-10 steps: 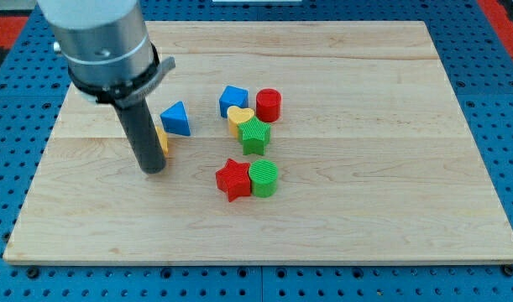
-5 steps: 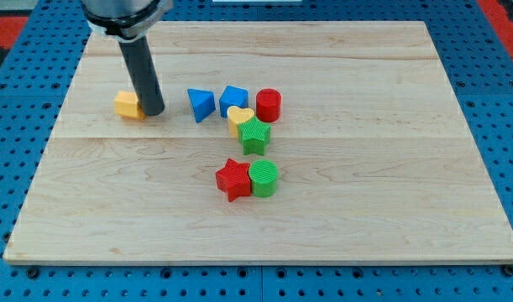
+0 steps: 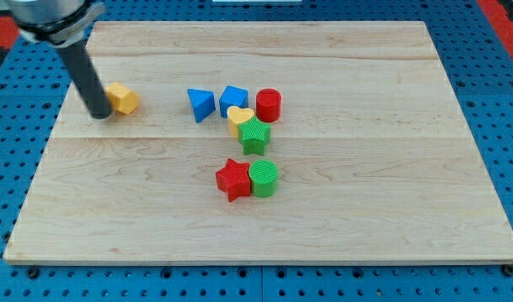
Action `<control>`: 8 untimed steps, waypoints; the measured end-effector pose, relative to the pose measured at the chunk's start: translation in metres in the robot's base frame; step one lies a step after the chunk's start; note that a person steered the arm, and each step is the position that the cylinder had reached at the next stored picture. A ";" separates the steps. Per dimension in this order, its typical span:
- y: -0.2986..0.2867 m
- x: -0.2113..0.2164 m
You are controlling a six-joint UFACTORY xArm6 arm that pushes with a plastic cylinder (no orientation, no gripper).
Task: Push yellow hexagon into red circle and blue cube
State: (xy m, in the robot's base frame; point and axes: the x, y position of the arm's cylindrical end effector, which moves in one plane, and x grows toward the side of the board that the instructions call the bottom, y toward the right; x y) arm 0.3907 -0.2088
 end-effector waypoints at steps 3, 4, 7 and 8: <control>0.060 -0.091; 0.058 -0.072; 0.110 -0.046; 0.163 -0.046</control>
